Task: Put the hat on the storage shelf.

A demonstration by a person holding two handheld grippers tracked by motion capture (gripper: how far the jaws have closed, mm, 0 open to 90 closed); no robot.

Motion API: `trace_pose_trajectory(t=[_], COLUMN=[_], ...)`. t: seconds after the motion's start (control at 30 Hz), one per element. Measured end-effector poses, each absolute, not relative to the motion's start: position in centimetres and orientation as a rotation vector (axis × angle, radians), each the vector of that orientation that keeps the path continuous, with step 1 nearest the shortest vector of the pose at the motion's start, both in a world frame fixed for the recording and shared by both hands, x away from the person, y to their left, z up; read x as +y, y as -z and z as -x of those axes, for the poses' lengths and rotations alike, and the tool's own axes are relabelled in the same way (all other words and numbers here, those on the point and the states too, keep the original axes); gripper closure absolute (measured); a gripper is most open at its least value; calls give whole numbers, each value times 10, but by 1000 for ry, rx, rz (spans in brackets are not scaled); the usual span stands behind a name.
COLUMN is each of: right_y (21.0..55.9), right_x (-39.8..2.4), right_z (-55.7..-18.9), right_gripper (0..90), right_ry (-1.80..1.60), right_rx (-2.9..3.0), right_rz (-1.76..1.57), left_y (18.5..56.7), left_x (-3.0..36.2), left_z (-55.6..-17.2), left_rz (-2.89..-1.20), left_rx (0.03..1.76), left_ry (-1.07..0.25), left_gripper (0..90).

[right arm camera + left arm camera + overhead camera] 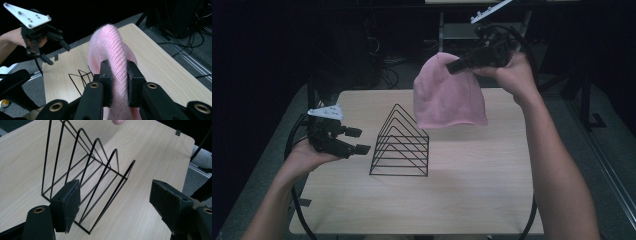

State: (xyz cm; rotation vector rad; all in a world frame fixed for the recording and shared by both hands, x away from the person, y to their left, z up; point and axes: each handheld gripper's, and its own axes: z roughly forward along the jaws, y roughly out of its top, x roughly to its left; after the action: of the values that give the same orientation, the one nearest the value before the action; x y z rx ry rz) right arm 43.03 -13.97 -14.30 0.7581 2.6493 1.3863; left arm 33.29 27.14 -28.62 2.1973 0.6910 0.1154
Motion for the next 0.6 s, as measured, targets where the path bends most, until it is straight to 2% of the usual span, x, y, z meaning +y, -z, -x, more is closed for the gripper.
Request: trace_pose_trajectory(t=[0.6], right_y=[121], right_x=[-92], right_z=[-420], right_gripper=[777], right_ry=[-1434], right_rx=[2699], right_rz=[-577], left_y=[279], left_x=[268], left_z=[-340], left_rz=[-2187], left_rx=[678], left_ry=[-81], left_gripper=[250])
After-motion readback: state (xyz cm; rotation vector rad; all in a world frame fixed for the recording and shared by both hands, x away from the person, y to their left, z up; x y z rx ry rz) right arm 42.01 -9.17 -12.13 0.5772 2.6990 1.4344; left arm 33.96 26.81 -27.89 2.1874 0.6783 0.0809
